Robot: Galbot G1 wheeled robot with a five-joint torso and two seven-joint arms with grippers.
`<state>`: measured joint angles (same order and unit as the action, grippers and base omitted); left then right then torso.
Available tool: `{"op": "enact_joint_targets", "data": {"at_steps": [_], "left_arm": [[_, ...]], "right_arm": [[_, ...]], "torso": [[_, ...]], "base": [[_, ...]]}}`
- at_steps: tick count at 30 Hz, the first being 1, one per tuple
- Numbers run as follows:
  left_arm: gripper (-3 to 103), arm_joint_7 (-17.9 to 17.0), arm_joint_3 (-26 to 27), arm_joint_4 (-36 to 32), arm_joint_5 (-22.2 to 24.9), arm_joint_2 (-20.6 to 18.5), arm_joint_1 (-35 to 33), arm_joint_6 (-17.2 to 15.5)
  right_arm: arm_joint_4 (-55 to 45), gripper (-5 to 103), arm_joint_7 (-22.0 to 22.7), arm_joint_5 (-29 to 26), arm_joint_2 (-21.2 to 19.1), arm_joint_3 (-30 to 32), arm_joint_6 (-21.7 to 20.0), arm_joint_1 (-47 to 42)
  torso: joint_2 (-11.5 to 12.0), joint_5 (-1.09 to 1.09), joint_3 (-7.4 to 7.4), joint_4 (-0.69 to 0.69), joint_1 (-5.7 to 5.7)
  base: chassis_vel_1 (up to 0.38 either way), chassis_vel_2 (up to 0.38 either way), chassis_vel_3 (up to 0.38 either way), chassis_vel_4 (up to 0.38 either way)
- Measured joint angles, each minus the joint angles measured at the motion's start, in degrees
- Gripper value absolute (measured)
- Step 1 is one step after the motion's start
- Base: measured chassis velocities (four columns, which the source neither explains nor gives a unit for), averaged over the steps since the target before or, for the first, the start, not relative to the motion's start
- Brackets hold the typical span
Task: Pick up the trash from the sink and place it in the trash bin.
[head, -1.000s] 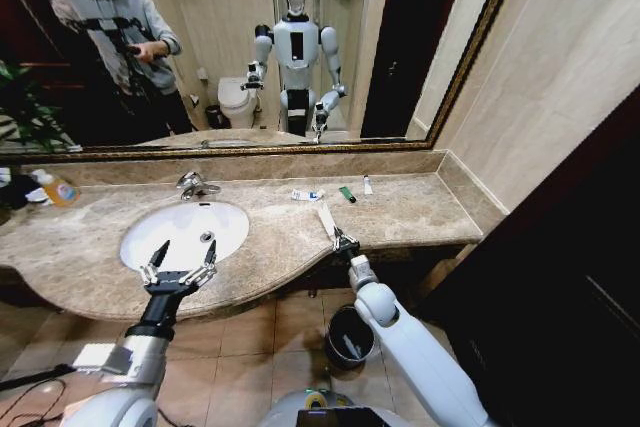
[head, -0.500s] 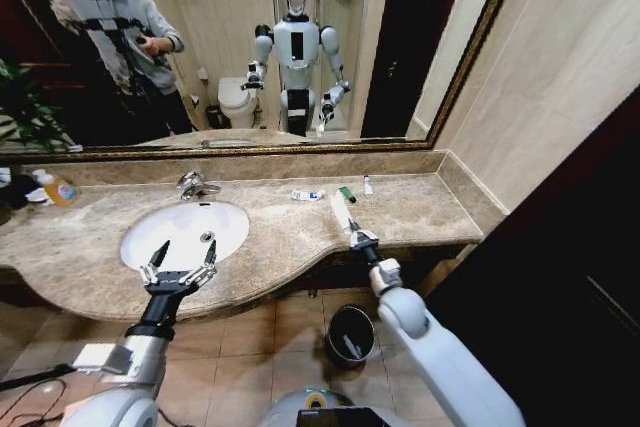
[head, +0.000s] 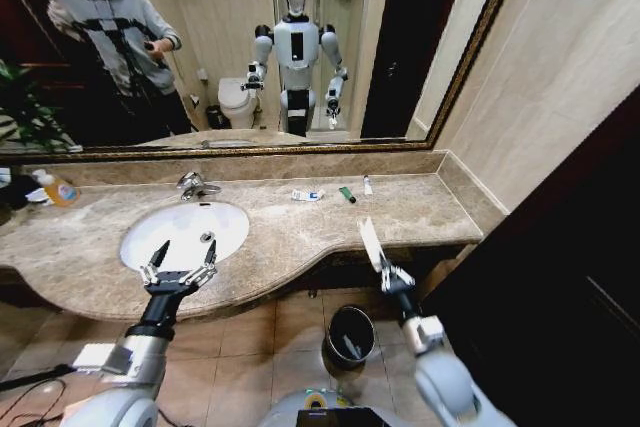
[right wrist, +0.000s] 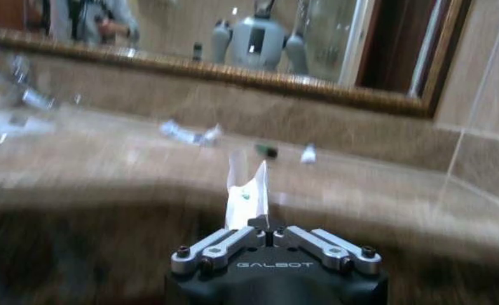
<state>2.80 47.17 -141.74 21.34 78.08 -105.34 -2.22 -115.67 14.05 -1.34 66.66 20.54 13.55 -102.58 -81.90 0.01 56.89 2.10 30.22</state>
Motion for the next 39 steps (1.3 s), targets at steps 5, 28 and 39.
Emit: {"op": "enact_joint_targets", "data": {"at_steps": [5, 28, 39], "left_arm": [[100, 0.0, 0.0, 0.0, 0.0, 0.0, 0.0, 0.0], [100, 0.0, 0.0, 0.0, 0.0, 0.0, 0.0, 0.0], [100, 0.0, 0.0, 0.0, 0.0, 0.0, 0.0, 0.0]], "right_arm": [[3.6, 0, 0.7, 3.1, 0.8, -1.0, 4.6, -6.0], [44.2, 0, -16.1, 8.6, 5.3, -8.5, -15.5, 24.0], [61.7, 0, -17.1, 13.4, 9.0, -9.2, -12.0, 35.3]], "torso": [[0.0, -0.03, 0.00, 0.00, 0.00], [0.0, -0.01, 0.02, 0.01, 0.02], [0.0, -0.01, 0.02, 0.01, 0.02]], "base": [[0.000, 0.000, 0.000, 0.000], [0.000, 0.000, 0.000, 0.000], [0.000, 0.000, 0.000, 0.000]]}}
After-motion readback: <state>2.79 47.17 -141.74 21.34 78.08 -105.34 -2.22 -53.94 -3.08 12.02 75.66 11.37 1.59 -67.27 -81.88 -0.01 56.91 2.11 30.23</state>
